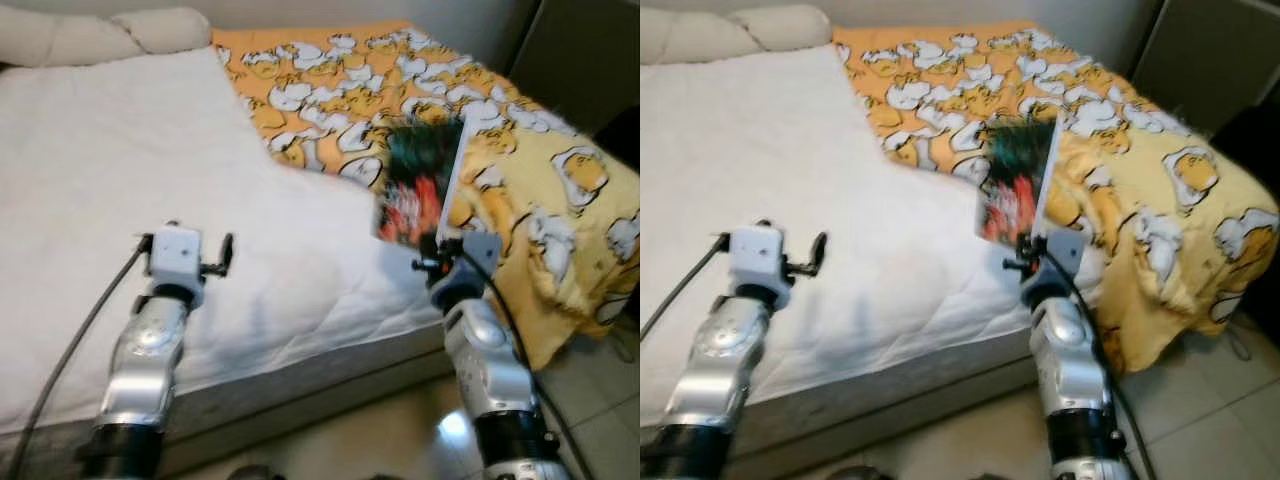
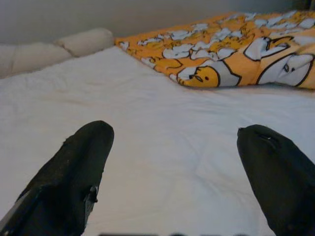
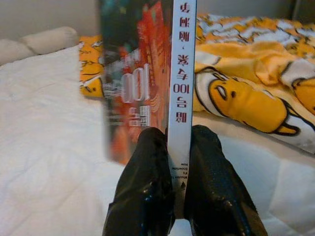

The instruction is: Clean up the room

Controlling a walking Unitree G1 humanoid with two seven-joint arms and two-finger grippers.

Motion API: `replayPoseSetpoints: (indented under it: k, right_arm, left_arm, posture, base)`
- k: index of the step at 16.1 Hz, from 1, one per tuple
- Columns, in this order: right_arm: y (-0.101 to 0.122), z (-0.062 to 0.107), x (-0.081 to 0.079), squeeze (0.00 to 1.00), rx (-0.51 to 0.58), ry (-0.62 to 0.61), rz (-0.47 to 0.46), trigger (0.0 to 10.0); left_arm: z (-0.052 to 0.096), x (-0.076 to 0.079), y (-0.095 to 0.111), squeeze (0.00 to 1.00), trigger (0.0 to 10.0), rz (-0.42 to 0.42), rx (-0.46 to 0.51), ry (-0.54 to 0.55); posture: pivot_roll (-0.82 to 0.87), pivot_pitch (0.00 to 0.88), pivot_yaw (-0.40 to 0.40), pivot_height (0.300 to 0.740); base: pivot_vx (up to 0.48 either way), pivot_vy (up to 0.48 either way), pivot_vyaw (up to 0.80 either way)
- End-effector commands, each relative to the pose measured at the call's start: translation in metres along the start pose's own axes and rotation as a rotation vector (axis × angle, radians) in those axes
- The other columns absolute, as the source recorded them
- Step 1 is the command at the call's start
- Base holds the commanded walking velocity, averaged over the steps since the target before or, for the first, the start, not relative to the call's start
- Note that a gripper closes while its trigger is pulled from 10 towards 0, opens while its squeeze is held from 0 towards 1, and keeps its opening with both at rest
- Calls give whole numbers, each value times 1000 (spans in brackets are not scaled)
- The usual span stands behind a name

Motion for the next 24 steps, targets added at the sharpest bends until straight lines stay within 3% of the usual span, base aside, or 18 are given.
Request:
replayPoseSetpoints:
  k: [1,8,16,24]
  right_arm:
    - [7,0,1,0,32,-3,20,10000]
    - [-4,-2,-15,0,1,49,57,10000]
    - [-8,-1,-18,0,-26,65,50,10000]
    - [-5,-10,-19,0,-33,74,57,10000]
  left_arm:
    - [0,-6,-1,0,10000,-15,-10,15]
    - [-9,-24,4,0,10000,15,4,81]
    - [-12,-20,7,0,10000,15,6,68]
    - [-18,-18,14,0,10000,7,30,68]
  posture:
    - [86,0,-52,740]
    - [80,0,-14,740]
    - [82,0,-19,740]
    - [103,0,-29,740]
  base:
    - [0,458,0]
    - [0,467,0]
    - [0,453,0]
    - [0,0,0]
Point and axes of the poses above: a point about 5 cm out from each wrist's last joint towards the gripper, its own z axis pointing back from the gripper into the wrist, its own y axis along the axis of the wrist's last joint, x = y × z, the point moved 4 cm from there along -z, pointing out of the wrist towards the gripper, and after that the axes turned 3 degrees about -z, right-handed, at the moved point
